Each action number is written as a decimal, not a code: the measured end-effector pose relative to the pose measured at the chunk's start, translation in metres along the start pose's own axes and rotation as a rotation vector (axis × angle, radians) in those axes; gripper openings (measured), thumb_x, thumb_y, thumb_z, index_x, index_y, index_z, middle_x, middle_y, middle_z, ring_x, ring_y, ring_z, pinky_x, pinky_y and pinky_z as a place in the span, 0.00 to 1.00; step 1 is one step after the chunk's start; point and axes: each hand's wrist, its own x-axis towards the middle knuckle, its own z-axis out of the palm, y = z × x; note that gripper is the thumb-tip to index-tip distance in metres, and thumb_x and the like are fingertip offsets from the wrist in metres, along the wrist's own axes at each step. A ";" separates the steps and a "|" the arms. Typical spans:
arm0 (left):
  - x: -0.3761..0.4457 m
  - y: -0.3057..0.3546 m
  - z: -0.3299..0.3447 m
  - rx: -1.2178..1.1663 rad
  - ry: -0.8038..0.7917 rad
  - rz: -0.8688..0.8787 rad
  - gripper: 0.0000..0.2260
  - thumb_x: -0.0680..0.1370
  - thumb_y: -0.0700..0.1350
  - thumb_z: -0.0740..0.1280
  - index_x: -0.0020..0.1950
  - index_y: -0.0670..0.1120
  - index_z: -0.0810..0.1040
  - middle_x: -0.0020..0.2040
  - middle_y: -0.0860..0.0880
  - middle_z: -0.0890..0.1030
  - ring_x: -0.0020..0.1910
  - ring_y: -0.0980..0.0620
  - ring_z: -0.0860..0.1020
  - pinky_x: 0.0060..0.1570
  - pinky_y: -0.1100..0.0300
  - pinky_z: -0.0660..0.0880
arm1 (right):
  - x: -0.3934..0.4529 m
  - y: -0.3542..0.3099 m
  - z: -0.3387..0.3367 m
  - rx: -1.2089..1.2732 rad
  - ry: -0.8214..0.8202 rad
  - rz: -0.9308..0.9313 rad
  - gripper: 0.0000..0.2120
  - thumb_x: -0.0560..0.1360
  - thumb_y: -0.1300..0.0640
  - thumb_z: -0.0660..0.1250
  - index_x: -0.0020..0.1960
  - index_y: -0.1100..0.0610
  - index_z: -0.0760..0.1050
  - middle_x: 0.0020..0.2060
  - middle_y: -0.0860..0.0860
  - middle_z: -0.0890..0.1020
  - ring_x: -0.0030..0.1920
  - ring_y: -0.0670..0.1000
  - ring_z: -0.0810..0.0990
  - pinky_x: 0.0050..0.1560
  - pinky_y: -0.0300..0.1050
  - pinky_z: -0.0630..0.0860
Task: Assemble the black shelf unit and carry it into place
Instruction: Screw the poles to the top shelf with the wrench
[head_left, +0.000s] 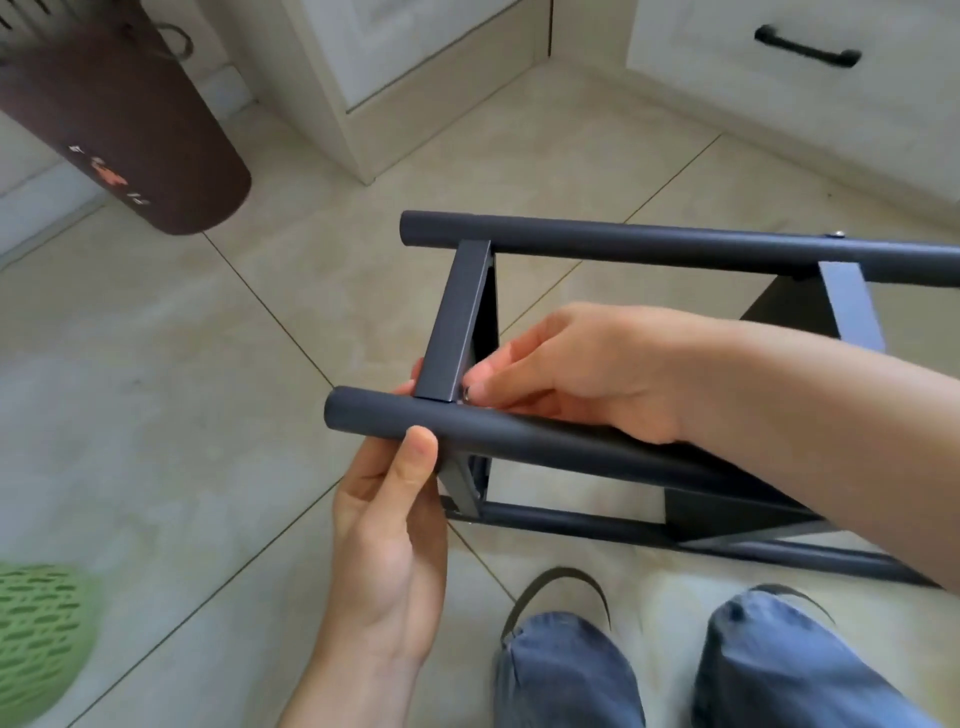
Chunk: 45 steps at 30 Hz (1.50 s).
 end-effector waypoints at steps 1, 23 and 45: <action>0.000 0.000 -0.002 0.001 -0.007 0.005 0.27 0.63 0.56 0.81 0.58 0.46 0.85 0.62 0.44 0.83 0.61 0.49 0.81 0.59 0.62 0.77 | 0.003 0.001 0.001 -0.017 -0.018 0.001 0.02 0.74 0.64 0.72 0.45 0.59 0.83 0.40 0.55 0.86 0.37 0.47 0.84 0.41 0.36 0.82; -0.006 -0.006 -0.028 0.047 -0.012 0.026 0.21 0.64 0.58 0.81 0.55 0.52 0.86 0.52 0.52 0.86 0.54 0.54 0.83 0.57 0.63 0.76 | 0.038 0.018 0.005 0.202 -0.411 0.100 0.08 0.67 0.64 0.69 0.46 0.63 0.79 0.56 0.65 0.81 0.39 0.49 0.80 0.46 0.38 0.81; -0.013 -0.008 -0.036 -0.013 0.007 -0.007 0.22 0.66 0.54 0.80 0.57 0.49 0.84 0.55 0.48 0.85 0.57 0.50 0.82 0.59 0.59 0.76 | 0.034 0.018 0.012 0.090 -0.431 0.231 0.19 0.78 0.62 0.65 0.67 0.66 0.74 0.50 0.58 0.78 0.44 0.50 0.77 0.47 0.39 0.80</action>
